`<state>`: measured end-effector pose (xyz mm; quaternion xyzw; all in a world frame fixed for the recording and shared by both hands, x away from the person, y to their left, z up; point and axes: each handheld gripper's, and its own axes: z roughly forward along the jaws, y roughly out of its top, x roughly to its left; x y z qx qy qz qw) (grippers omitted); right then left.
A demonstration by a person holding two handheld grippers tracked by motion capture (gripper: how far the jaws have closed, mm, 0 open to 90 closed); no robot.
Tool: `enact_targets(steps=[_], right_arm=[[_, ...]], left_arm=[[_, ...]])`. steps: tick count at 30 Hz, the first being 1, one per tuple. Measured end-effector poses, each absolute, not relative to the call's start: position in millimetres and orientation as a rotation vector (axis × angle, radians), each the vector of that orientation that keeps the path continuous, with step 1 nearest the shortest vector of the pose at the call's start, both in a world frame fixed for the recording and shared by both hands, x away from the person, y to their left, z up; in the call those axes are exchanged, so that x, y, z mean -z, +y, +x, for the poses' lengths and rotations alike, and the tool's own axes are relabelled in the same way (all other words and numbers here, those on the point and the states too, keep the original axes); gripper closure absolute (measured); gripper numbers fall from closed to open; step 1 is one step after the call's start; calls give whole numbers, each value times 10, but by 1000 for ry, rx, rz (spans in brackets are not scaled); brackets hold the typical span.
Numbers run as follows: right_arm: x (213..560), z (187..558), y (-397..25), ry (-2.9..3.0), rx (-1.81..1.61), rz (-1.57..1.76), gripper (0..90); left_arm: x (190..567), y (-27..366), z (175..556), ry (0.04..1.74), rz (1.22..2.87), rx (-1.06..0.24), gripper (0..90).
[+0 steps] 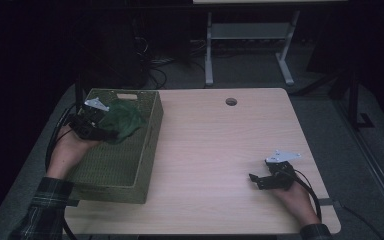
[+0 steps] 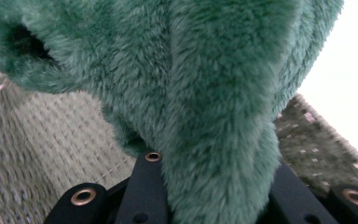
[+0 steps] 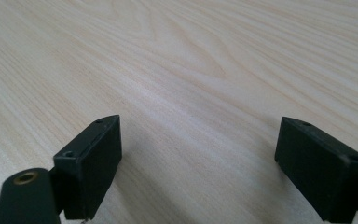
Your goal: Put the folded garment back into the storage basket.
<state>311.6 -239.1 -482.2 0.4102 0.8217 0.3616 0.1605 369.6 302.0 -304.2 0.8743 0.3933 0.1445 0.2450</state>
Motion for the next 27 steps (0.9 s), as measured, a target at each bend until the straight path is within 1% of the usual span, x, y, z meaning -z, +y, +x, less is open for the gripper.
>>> enact_targets(steps=[8,15,21,27], right_arm=[[4821,3115,-2390,2347,-1033,1174,145],[4822,3115,-2390,2347,-1033,1174,145],[4821,3115,-2390,2347,-1033,1174,145],[4821,3115,-2389,2347,-1033,1175,145]], left_arm=[[3304,3120,3733,1150,2385,-385,766],[3625,3150,3775,1218,2401,-341,764],[3907,3123,3822,1244,2426,-267,754],[4057,3109,3853,1265,2445,-214,743]])
